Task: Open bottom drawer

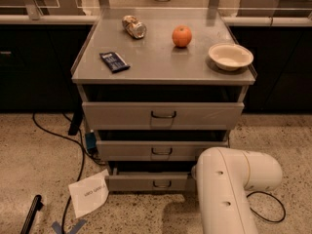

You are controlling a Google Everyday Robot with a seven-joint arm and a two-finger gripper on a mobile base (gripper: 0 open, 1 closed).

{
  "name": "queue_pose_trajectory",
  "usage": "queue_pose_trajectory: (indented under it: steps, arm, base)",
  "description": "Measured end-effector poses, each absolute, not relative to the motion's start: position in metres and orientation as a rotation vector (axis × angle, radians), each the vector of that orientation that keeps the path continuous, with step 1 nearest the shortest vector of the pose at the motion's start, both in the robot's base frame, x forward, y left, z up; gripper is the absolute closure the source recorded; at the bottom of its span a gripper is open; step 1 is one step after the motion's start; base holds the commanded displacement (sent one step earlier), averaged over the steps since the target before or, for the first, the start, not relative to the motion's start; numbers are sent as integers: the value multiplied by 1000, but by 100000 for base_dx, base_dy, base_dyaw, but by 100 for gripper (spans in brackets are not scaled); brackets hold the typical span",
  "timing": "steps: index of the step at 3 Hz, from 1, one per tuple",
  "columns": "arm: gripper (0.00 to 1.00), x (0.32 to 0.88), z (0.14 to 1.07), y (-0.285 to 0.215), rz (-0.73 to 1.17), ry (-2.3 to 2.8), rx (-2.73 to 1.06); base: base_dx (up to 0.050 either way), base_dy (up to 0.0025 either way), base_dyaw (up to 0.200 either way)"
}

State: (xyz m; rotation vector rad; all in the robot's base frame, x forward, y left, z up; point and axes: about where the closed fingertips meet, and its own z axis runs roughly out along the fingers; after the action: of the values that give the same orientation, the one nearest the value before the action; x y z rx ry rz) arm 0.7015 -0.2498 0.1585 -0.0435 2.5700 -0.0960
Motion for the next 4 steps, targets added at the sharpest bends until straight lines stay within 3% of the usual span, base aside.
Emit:
queue_pose_trajectory:
  steps: [1, 4]
  arm:
    - [100, 698, 160, -251, -88, 2581, -32]
    - [100, 581, 151, -254, 230, 2785, 173]
  base:
    - [0, 0, 0]
    - [0, 0, 0]
